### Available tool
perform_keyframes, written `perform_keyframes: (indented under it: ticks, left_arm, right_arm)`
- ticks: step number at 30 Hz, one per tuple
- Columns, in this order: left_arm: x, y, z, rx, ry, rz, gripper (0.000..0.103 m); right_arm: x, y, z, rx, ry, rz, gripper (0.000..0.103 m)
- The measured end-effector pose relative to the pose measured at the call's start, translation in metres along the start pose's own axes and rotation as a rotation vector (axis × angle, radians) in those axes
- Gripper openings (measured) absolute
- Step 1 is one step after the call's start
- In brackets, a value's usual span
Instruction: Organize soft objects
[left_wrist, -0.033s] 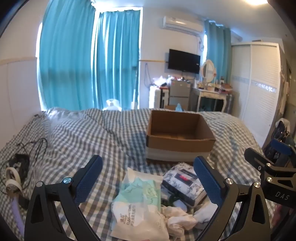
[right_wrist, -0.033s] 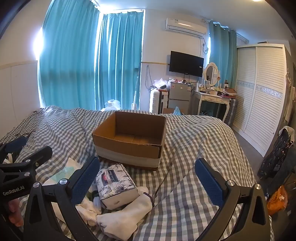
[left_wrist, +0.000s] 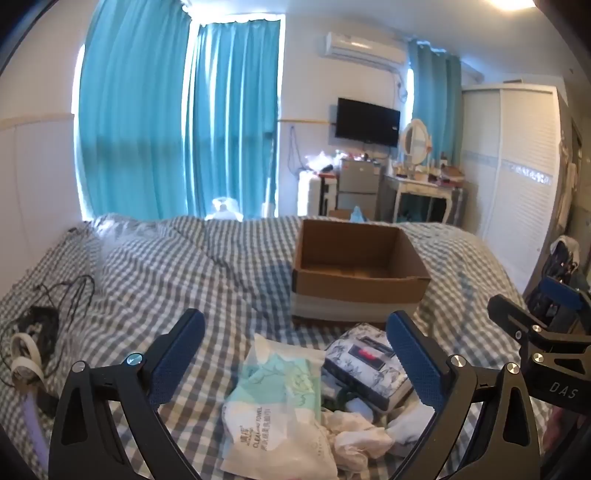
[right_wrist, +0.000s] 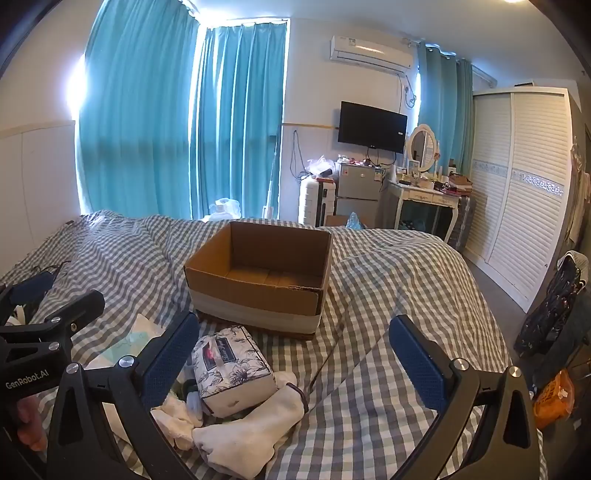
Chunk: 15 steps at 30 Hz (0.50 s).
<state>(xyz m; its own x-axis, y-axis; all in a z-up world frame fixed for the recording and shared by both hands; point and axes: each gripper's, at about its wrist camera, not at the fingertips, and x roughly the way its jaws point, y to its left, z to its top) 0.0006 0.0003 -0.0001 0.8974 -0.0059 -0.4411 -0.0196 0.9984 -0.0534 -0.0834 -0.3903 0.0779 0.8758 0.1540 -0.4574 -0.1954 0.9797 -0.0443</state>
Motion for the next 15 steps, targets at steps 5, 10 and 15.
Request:
perform_keyframes:
  ticks: [5,10,15]
  left_arm:
    - [0.0009,-0.0006,0.0001,0.001,-0.005,-0.001,0.101]
    - [0.0011,-0.0019,-0.0014,0.001,-0.002,-0.007,0.101]
    - [0.0005,-0.0011,-0.0021,0.005,-0.009,-0.007,0.101]
  right_arm:
    - [-0.0001,0.0001,-0.0004,0.001,-0.003,0.001,0.103]
    - [0.001,-0.0004,-0.001,0.004,0.001,0.003,0.103]
    - [0.0001,0.0006,-0.0012,0.004,0.0,0.003,0.103]
